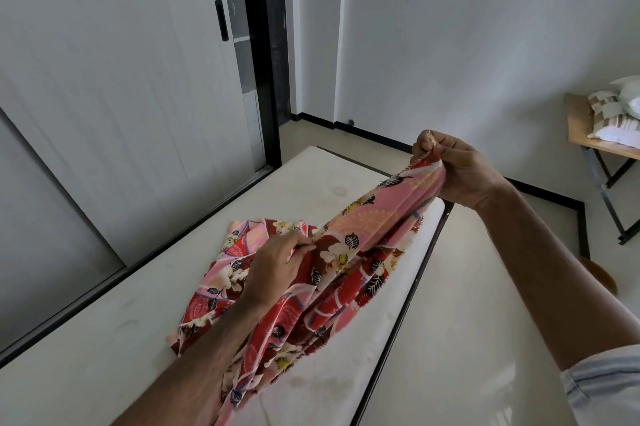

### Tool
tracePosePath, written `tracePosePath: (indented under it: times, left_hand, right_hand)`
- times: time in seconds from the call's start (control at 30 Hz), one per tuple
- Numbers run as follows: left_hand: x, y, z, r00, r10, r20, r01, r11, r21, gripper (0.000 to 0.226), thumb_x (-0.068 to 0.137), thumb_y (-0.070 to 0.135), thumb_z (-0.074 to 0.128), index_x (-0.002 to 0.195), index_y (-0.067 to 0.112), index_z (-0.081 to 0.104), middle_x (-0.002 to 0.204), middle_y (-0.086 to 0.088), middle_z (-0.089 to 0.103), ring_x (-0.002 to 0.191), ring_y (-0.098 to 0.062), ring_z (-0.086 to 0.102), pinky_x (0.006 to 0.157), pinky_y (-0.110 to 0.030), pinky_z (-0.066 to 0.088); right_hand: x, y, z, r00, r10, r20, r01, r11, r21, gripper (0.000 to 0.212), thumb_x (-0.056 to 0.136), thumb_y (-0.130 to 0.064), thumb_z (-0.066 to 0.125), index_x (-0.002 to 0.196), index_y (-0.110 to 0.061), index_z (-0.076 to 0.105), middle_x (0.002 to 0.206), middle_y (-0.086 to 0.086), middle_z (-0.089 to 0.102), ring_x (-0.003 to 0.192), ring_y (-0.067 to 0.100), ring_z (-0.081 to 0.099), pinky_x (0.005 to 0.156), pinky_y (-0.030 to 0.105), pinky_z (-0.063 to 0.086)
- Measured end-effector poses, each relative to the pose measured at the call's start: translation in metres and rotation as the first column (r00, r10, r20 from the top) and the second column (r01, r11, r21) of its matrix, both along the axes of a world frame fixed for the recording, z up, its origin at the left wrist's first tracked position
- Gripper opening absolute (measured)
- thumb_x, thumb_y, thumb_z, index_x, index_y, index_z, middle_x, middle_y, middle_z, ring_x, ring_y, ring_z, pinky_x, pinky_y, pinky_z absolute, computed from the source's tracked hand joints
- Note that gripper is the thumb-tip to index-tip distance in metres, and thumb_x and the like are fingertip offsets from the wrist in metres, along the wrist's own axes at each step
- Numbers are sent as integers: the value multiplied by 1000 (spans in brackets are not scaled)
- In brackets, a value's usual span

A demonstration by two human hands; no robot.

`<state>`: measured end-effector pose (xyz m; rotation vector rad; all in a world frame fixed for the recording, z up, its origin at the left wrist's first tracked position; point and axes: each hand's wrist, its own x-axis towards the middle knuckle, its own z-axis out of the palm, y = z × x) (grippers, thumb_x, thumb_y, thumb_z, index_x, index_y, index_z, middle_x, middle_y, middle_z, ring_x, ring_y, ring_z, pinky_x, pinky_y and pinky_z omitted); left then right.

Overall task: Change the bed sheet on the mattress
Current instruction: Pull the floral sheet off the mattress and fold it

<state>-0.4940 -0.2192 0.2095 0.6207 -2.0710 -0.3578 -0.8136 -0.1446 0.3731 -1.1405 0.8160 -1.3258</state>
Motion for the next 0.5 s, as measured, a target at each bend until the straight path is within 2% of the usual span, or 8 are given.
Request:
tracePosePath:
  times: [0.03,0.1,0.17,0.3,0.37,0.43,0.5]
  left_hand:
    - [4,-2,2,1000,6,1,-6,1000,14,18,92,25,68,102,9,66,90,1,73,84,-1,66,75,-16,57]
    - [12,-5,10,999,50,-7,-49,995,90,29,89,15,74,115,12,63,91,3,73,91,4,64,73,-6,53]
    - [19,-6,21,996,81,-25,-74,974,215,34,90,13,72,123,14,64,90,7,71,92,10,65,69,-7,54]
    - [29,-17,46,982,177,-62,-136,901,413,11,98,19,64,108,18,68,95,11,68,90,7,65,70,-8,50]
    - [36,-23,57,968,241,-66,-188,878,440,6,102,20,57,104,22,63,94,10,66,86,2,64,71,-9,45]
    - [43,-28,72,941,319,-112,-241,865,439,7,106,21,49,105,22,56,92,8,64,82,1,64,68,-14,46]
    - [52,-33,93,919,366,-149,-295,887,356,8,108,18,44,107,16,51,87,7,62,75,2,63,62,-13,45]
  right_hand:
    - [-1,-3,0,998,-58,-16,58,998,11,29,104,-12,37,83,-15,57,76,-1,51,67,12,54,68,24,50]
    - [-1,-13,2,977,-202,-69,204,979,23,30,107,-16,38,87,-14,59,79,2,55,75,17,61,68,26,53]
    - [3,-29,5,932,-338,-131,340,940,-8,29,107,-20,43,89,-14,64,85,8,59,85,26,61,68,27,54]
    - [26,-74,16,743,-596,-304,580,801,-151,26,106,-18,45,91,-16,66,93,13,68,86,26,65,70,32,55]
    - [43,-97,23,677,-659,-329,632,749,-199,27,107,-18,44,91,-19,66,96,14,69,88,28,68,75,38,58]
    - [63,-118,32,614,-717,-331,677,694,-247,27,106,-17,43,89,-21,63,93,8,68,89,26,67,77,39,58]
    - [87,-135,48,595,-745,-301,692,665,-280,28,104,-12,39,88,-21,59,89,3,65,87,23,67,76,38,58]
